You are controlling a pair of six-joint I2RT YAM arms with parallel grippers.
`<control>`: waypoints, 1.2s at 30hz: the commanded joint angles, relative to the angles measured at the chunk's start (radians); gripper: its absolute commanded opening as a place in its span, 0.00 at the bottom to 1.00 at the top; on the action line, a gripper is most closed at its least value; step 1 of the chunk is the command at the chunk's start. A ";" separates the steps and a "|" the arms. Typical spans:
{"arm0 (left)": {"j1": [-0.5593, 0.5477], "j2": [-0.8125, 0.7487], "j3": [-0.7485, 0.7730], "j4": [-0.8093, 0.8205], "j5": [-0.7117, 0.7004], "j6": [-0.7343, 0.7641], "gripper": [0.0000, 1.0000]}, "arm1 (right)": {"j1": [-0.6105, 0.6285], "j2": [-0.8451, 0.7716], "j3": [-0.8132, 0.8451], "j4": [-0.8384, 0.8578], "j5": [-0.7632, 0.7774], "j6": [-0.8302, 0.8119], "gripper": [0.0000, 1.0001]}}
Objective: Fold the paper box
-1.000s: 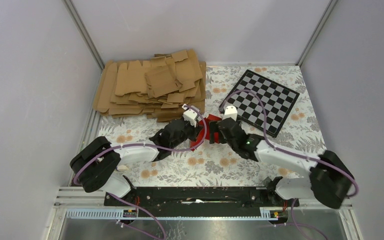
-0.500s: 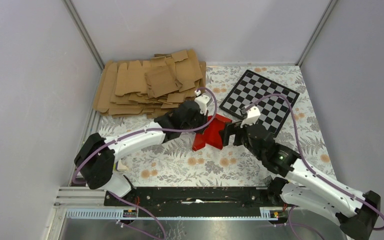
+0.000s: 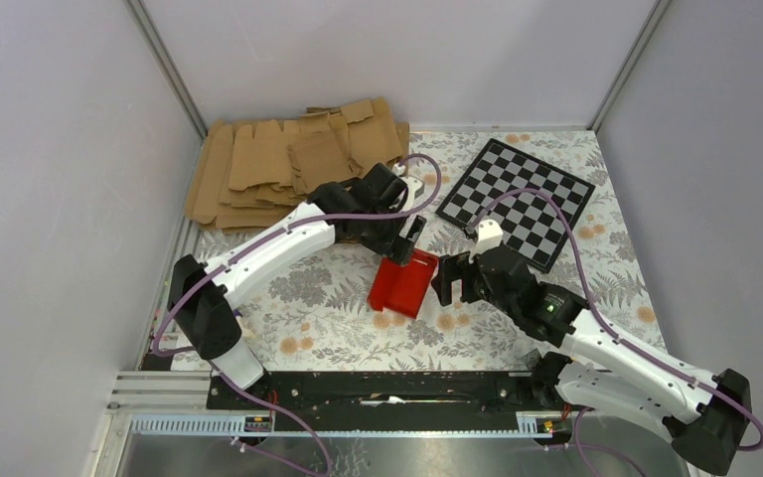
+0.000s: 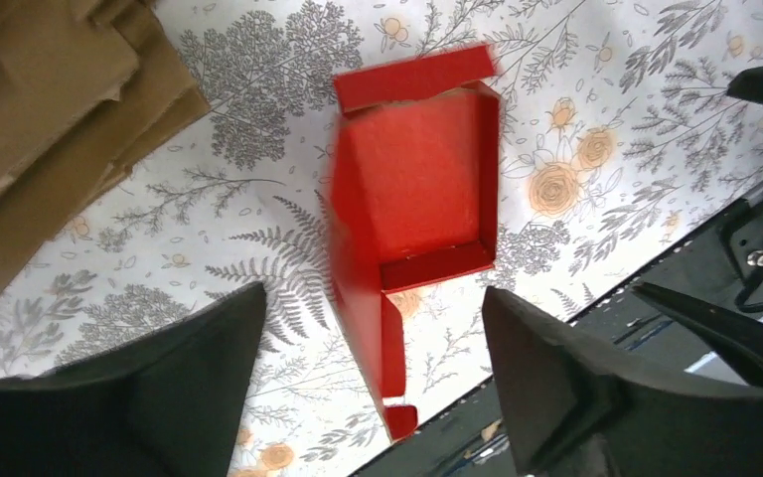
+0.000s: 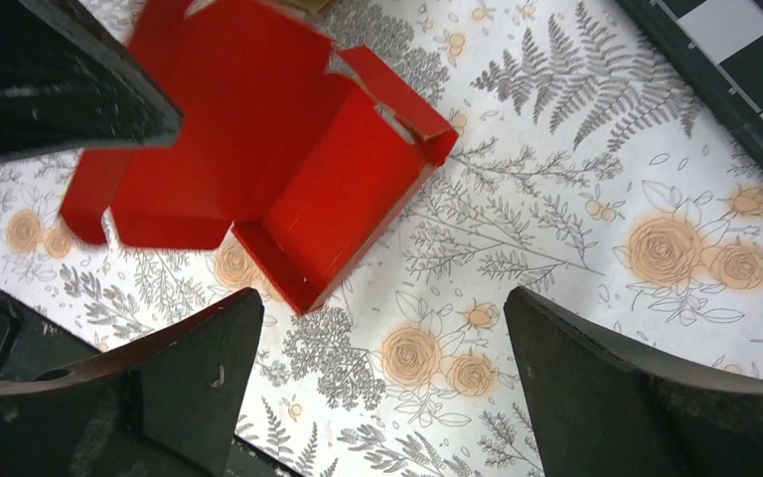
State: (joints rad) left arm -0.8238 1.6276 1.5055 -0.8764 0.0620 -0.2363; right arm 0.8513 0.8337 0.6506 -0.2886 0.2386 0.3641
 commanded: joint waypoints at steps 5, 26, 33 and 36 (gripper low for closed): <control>0.017 -0.108 0.061 -0.008 -0.216 -0.015 0.99 | 0.007 0.018 0.002 -0.013 -0.068 0.033 1.00; 0.032 -0.746 -0.609 0.148 -0.191 -0.700 0.99 | -0.024 0.297 0.033 0.073 -0.206 0.026 1.00; 0.022 -0.733 -0.768 0.310 -0.036 -0.872 0.99 | -0.105 0.271 0.009 0.089 -0.277 0.038 1.00; -0.034 -0.716 -0.798 0.355 -0.051 -0.933 0.99 | -0.137 0.272 -0.022 0.097 -0.292 0.044 1.00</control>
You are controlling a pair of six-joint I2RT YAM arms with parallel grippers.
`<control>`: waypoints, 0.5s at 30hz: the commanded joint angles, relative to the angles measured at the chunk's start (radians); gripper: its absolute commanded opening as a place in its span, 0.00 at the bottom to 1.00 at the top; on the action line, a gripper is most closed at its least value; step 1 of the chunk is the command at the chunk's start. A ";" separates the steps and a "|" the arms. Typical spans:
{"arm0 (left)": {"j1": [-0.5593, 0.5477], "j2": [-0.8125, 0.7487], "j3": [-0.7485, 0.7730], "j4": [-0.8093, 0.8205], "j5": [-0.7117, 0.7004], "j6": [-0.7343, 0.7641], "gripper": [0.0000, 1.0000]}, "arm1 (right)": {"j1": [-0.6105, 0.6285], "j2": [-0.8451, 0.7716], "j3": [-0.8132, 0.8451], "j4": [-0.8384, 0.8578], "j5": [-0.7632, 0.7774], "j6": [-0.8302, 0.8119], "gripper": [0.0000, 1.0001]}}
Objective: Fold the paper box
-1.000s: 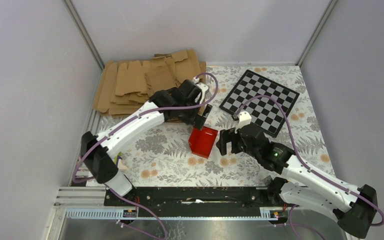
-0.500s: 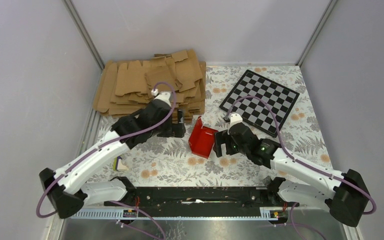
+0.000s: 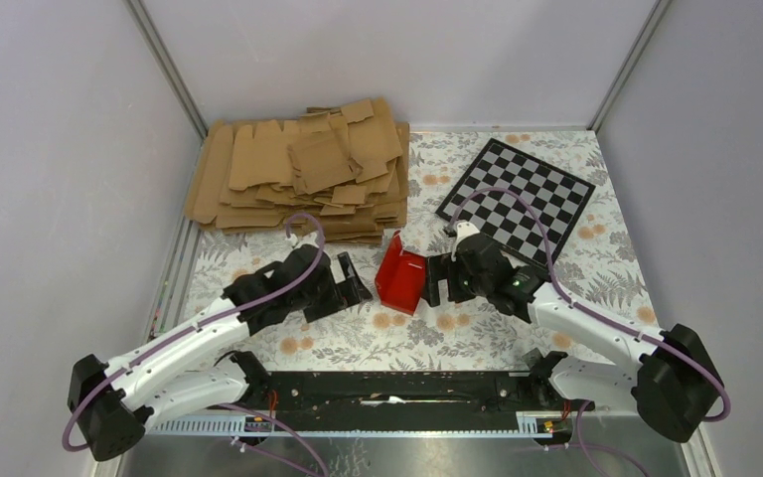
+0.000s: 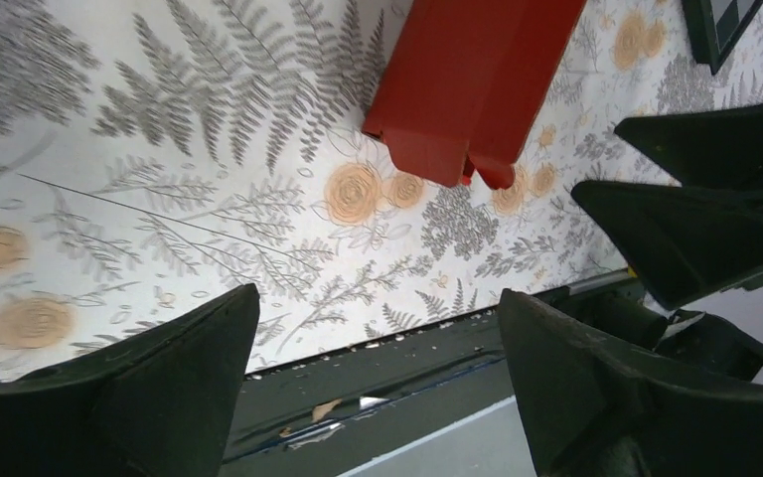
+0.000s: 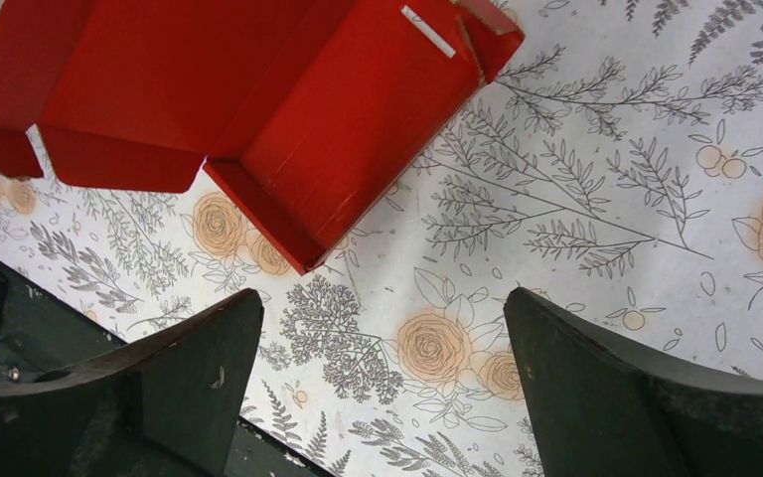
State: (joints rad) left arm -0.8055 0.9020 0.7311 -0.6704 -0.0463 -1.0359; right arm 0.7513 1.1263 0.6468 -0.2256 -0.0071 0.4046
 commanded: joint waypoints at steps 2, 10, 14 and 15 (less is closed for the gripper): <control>-0.106 0.010 -0.047 0.176 0.023 -0.182 0.99 | -0.054 -0.016 -0.028 0.033 -0.063 0.006 1.00; -0.296 0.089 -0.124 0.331 -0.062 -0.356 0.98 | -0.072 -0.019 -0.064 0.076 -0.091 0.014 1.00; -0.316 0.171 -0.127 0.403 -0.064 -0.359 0.96 | -0.072 0.019 -0.049 0.095 -0.074 0.004 1.00; -0.316 0.186 -0.126 0.419 -0.073 -0.357 0.95 | -0.073 0.035 -0.044 0.102 -0.056 0.004 1.00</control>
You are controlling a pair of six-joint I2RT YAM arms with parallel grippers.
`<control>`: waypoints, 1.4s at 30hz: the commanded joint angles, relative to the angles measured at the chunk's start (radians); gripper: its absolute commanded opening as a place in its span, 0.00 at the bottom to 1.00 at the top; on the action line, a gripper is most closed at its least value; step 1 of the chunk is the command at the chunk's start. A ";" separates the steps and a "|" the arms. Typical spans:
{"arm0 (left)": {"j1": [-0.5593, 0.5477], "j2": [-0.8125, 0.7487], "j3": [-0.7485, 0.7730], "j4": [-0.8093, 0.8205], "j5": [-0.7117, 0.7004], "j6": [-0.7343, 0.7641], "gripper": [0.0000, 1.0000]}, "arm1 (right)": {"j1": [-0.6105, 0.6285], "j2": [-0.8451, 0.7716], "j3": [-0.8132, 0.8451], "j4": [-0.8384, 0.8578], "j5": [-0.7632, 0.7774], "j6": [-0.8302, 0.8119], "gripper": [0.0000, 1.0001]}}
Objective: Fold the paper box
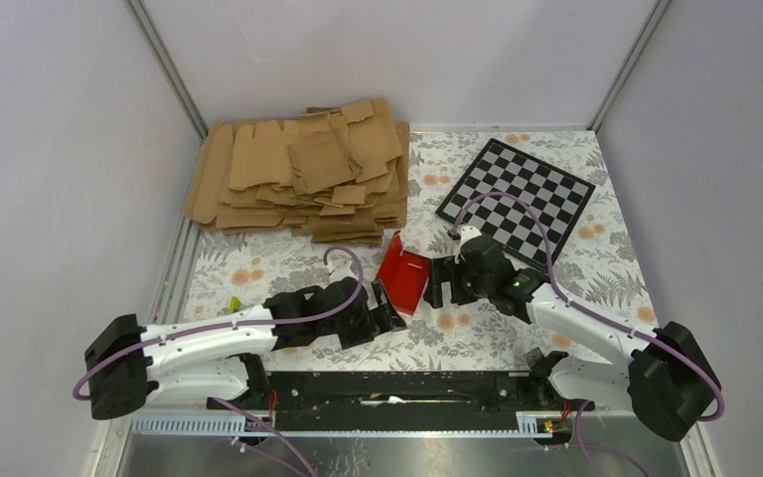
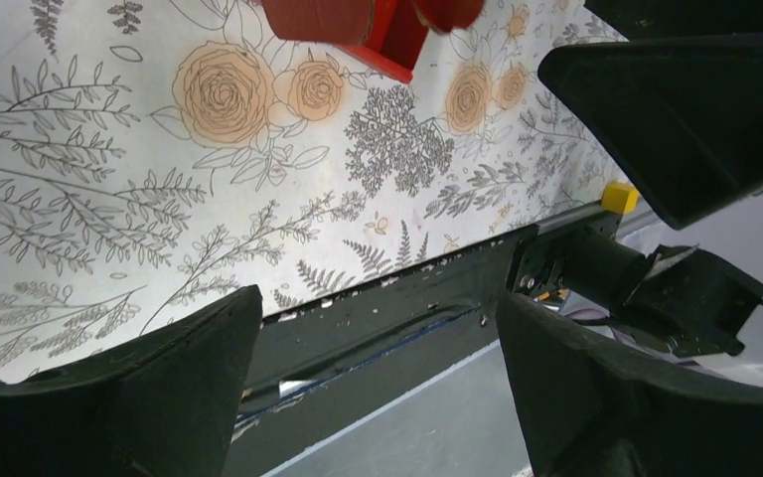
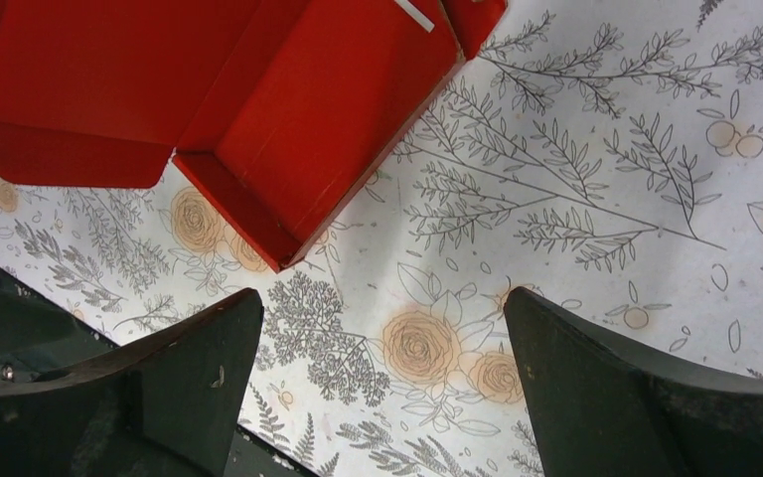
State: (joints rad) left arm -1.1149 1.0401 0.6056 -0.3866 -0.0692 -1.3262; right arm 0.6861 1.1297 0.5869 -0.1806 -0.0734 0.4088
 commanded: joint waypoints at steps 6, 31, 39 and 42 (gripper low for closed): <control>-0.005 0.123 -0.010 0.222 -0.144 -0.126 0.83 | -0.009 0.108 0.052 0.102 0.090 0.070 0.96; 0.395 0.122 -0.081 0.288 0.104 0.262 0.78 | 0.106 0.245 0.068 0.171 0.335 0.475 0.01; 0.470 0.215 -0.026 0.322 0.143 0.451 0.78 | 0.261 0.002 -0.062 0.251 0.315 0.631 0.51; 0.492 0.264 0.006 0.326 0.144 0.495 0.78 | 0.260 -0.069 -0.088 0.231 0.323 0.580 0.71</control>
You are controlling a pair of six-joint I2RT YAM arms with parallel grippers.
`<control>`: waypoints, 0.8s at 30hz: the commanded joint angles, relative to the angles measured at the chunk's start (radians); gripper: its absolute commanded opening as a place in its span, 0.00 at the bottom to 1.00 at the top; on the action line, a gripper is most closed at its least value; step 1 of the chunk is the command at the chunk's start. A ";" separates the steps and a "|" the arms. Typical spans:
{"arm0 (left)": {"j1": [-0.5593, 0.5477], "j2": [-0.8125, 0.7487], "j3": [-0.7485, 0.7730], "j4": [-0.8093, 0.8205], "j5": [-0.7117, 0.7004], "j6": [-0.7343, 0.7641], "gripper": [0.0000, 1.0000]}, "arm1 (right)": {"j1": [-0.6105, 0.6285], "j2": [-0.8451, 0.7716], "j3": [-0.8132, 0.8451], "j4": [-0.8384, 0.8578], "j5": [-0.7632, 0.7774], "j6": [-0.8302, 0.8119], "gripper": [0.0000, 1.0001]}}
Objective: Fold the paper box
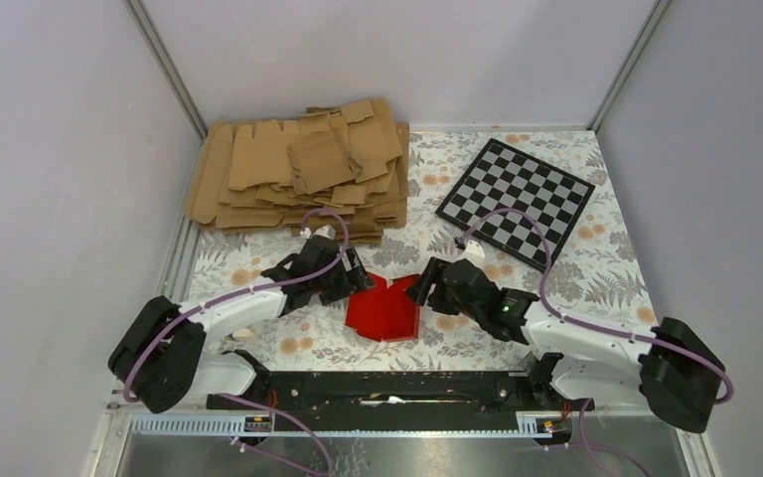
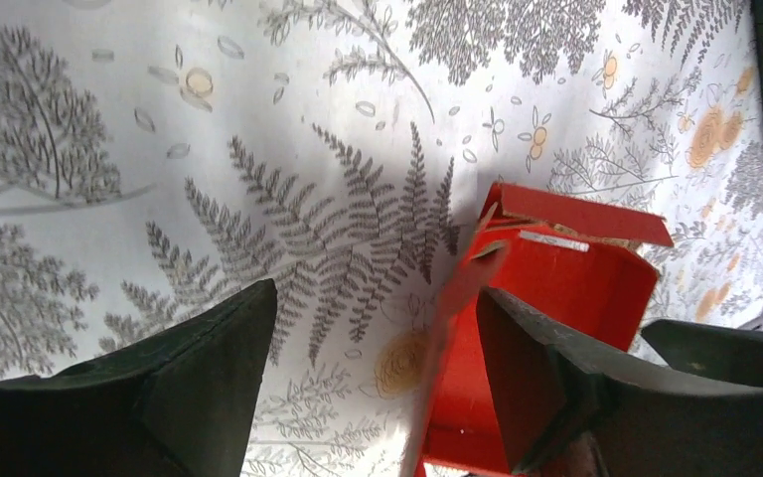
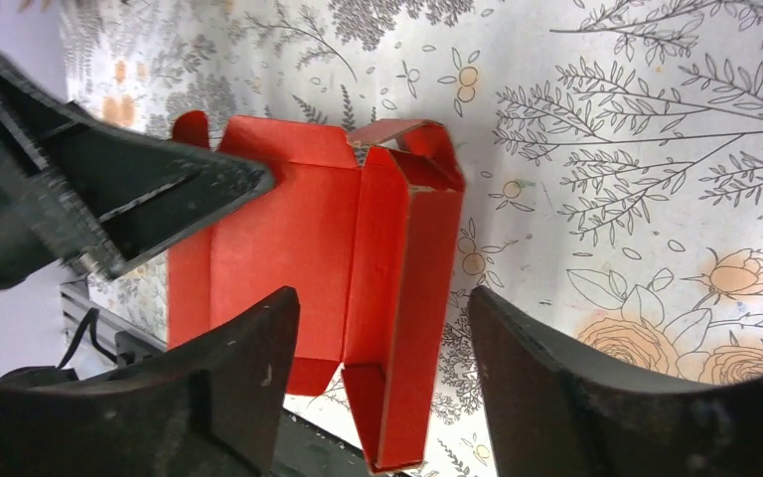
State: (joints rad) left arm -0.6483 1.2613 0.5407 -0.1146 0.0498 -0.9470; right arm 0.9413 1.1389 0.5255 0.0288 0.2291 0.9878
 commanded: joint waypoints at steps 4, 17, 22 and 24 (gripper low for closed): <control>0.034 0.081 0.110 0.034 0.029 0.161 0.77 | 0.005 -0.191 -0.042 -0.055 0.103 -0.133 0.85; 0.033 -0.134 0.125 -0.264 0.002 0.140 0.78 | -0.131 -0.023 0.093 -0.158 -0.171 -0.420 0.96; 0.033 -0.202 0.096 -0.327 0.021 0.131 0.79 | -0.131 0.057 0.178 -0.133 -0.218 -0.434 0.96; 0.033 -0.198 0.082 -0.340 0.019 0.126 0.78 | -0.132 0.072 0.200 -0.122 -0.222 -0.430 0.96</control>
State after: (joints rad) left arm -0.6193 1.0779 0.6331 -0.4030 0.0582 -0.8097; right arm 0.8154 1.1934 0.6437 -0.1371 0.0612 0.5919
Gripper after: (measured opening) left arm 0.785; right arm 0.963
